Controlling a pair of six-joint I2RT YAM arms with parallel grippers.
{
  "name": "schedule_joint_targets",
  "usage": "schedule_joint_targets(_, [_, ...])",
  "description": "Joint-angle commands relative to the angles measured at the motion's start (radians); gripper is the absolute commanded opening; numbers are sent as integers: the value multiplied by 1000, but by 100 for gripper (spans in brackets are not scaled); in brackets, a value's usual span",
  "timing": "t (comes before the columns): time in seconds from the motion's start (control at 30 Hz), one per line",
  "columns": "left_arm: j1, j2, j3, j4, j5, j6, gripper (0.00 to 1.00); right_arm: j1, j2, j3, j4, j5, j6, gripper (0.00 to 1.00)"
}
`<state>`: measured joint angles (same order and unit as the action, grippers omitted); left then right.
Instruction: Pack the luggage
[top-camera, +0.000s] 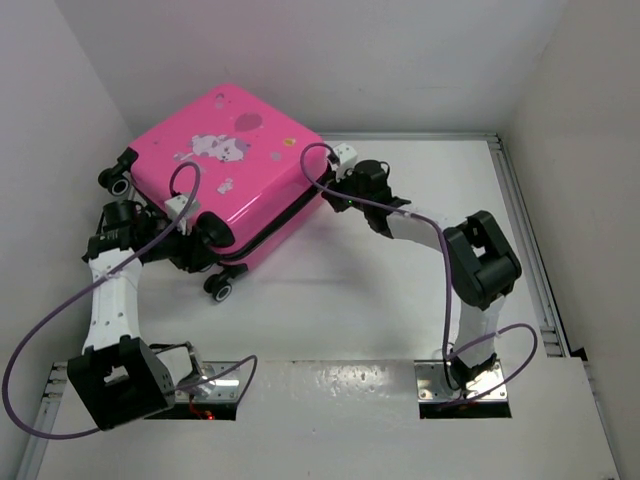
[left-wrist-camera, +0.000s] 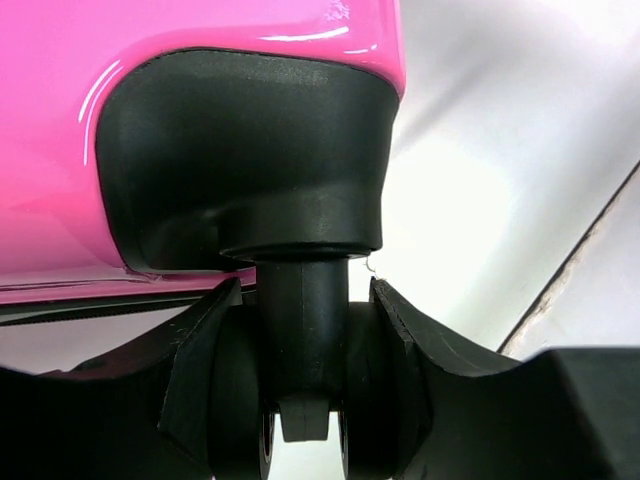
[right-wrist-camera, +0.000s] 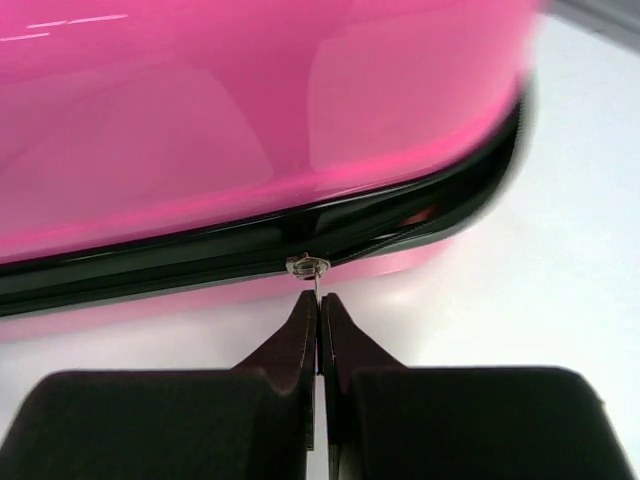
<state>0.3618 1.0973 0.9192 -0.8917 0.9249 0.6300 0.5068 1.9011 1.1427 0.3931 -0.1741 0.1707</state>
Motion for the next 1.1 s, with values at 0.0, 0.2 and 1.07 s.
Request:
schedule_joint_targets(0.0, [81,48,29,-45,-101,241,0,-108,13,46,73,191,-62,0])
schedule_joint_targets(0.2, [186,191,92,-58,-164,353,0,-214,70,121,119,216,-69,0])
schedule_joint_targets(1.07, [232,557,356,428,-209,-22,45,-163,427,624,216,65,-88,0])
